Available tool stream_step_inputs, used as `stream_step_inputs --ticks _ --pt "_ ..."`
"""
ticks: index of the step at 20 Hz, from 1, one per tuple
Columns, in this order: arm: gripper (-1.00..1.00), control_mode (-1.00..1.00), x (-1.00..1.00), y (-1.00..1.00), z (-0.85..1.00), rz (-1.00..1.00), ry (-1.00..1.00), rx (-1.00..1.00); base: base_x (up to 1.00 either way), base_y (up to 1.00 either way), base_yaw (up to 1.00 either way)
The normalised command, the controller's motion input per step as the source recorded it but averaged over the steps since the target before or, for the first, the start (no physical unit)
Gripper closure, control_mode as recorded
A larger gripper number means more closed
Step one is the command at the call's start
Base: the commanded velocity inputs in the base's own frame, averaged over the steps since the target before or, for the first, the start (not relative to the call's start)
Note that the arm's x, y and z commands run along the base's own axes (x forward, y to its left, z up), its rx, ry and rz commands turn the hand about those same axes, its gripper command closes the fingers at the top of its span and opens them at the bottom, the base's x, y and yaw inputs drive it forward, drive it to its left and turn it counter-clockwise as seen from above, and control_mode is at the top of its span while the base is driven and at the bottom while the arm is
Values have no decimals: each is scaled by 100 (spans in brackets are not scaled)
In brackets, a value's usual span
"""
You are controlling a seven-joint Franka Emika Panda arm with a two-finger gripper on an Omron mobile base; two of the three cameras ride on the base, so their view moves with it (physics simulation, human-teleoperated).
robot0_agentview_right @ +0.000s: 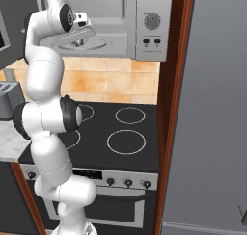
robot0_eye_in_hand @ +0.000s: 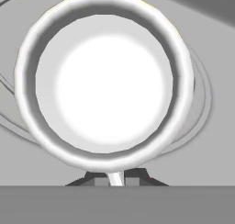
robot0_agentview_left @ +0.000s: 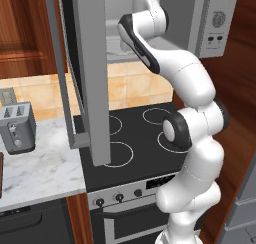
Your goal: Pick the mug from the counter and place it inside the microwave. Then close the microwave.
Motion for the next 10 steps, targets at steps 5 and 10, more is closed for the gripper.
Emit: stream_step_inputs --ticks 5,10 --pt "100 -100 8 0 0 0 2 0 0 0 0" --pt "100 -100 4 0 0 0 1 0 0 0 0"
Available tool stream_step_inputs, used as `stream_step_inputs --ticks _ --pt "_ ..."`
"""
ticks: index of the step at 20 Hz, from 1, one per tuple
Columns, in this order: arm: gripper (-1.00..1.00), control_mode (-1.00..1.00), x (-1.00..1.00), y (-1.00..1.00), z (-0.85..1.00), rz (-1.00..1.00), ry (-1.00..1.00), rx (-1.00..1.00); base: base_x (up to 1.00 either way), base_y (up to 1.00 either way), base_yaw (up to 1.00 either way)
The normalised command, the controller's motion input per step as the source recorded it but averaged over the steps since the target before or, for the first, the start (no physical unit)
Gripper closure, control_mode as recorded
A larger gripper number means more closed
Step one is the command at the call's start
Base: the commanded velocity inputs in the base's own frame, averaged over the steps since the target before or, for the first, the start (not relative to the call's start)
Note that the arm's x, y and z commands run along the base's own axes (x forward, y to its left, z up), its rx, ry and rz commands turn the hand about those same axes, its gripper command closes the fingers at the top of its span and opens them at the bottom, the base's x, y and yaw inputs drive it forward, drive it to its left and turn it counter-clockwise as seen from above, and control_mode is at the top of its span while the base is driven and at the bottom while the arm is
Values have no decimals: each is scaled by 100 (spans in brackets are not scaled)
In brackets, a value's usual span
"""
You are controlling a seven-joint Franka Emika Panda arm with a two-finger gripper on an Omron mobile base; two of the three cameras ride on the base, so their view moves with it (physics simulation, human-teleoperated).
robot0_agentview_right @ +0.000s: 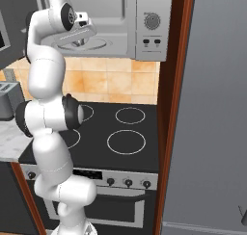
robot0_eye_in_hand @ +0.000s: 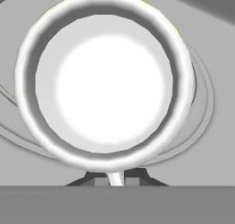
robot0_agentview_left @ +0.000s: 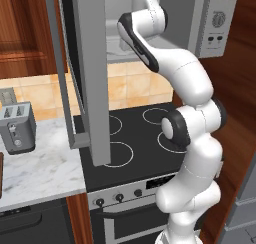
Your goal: Pick the mug from the counter and place it inside the microwave. Then close the microwave.
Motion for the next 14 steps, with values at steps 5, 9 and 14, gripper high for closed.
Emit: stream_step_inputs --ticks 5,9,14 --pt "-100 -100 0 0 0 0 0 0 0 0 0" --pt "-100 -100 0 0 0 0 0 0 0 0 0" --pt "-100 -100 0 0 0 0 0 0 0 0 0"
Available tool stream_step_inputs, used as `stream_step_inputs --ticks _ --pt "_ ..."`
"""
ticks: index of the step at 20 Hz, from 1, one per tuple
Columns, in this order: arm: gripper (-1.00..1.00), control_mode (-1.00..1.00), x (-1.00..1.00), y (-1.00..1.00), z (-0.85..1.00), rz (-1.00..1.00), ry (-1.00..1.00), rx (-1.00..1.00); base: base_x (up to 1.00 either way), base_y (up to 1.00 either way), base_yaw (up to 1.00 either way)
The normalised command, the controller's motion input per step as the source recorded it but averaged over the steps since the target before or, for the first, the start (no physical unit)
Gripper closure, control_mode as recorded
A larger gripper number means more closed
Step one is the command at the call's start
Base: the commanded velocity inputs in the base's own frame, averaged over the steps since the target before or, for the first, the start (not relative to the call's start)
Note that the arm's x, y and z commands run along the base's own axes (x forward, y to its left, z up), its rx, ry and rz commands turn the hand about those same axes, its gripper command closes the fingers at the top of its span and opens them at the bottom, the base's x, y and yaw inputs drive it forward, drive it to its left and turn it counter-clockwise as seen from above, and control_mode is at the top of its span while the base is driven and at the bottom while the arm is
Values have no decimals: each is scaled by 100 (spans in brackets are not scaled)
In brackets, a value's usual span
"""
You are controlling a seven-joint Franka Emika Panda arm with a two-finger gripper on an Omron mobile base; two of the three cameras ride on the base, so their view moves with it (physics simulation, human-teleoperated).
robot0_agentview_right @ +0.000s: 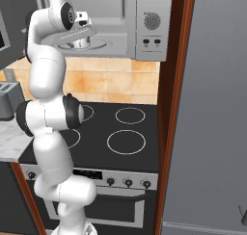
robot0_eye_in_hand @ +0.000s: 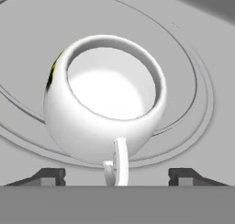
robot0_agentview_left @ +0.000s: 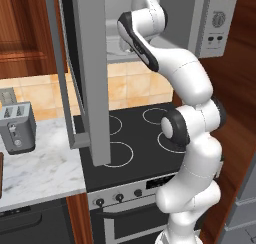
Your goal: Pick the mug from the counter and place it inside the microwave. Then close the microwave.
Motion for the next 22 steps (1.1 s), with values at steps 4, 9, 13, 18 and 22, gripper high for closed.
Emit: stream_step_inputs --ticks 4,9,13,18,22 --pt "-100 -100 0 0 0 0 0 0 0 0 0" --pt "-100 -100 -22 0 1 0 -2 0 0 0 0" --pt "-100 -100 -57 0 4 -3 -11 0 0 0 0" --pt "-100 -100 -53 0 1 -3 -14 0 0 0 0" --pt "-100 -100 -50 -15 -10 -7 -13 1 0 0 0"
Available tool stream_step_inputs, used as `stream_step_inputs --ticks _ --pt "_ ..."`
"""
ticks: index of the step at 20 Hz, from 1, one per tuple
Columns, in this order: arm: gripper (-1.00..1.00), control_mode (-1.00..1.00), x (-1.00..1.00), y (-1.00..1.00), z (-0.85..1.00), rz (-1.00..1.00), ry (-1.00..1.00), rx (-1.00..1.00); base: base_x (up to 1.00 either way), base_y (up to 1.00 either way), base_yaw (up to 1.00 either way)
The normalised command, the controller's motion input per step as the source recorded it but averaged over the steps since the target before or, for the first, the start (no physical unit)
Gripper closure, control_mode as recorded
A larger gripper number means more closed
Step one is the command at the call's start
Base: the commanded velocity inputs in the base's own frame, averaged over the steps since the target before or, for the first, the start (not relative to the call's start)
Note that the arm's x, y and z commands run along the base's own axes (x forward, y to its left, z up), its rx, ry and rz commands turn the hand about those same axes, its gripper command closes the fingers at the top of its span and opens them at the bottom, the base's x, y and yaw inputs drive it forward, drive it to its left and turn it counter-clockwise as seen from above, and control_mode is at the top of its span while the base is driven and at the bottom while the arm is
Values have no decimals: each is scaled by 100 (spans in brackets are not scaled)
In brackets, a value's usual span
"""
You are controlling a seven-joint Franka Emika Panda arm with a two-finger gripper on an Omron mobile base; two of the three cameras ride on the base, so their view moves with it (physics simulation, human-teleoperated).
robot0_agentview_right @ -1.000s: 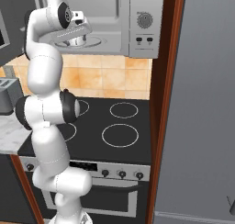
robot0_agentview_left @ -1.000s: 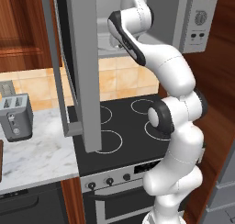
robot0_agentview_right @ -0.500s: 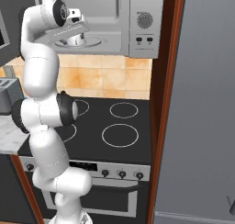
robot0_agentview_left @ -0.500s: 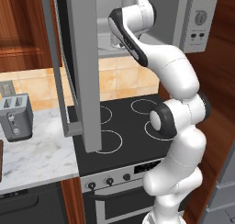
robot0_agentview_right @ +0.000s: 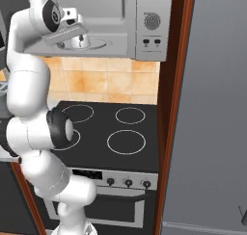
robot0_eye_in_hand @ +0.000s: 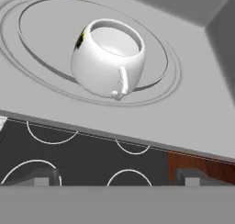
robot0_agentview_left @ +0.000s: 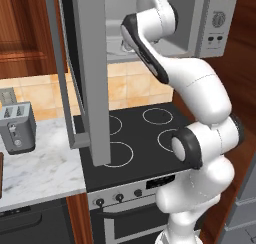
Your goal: Pick the mug from the counter and place it inside the microwave. Then close the microwave.
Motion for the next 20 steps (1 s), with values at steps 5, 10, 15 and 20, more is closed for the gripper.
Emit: stream_step_inputs --ticks 5,10,15,20 --pt "-100 -100 -54 -23 -15 -9 -12 4 0 0 0" --pt "-100 -100 -65 -17 -3 -8 -9 7 0 0 0" --pt "-100 -100 -72 -14 0 -6 -4 8 0 0 0" --pt "-100 -100 -70 -16 -2 -7 -1 9 0 0 0"
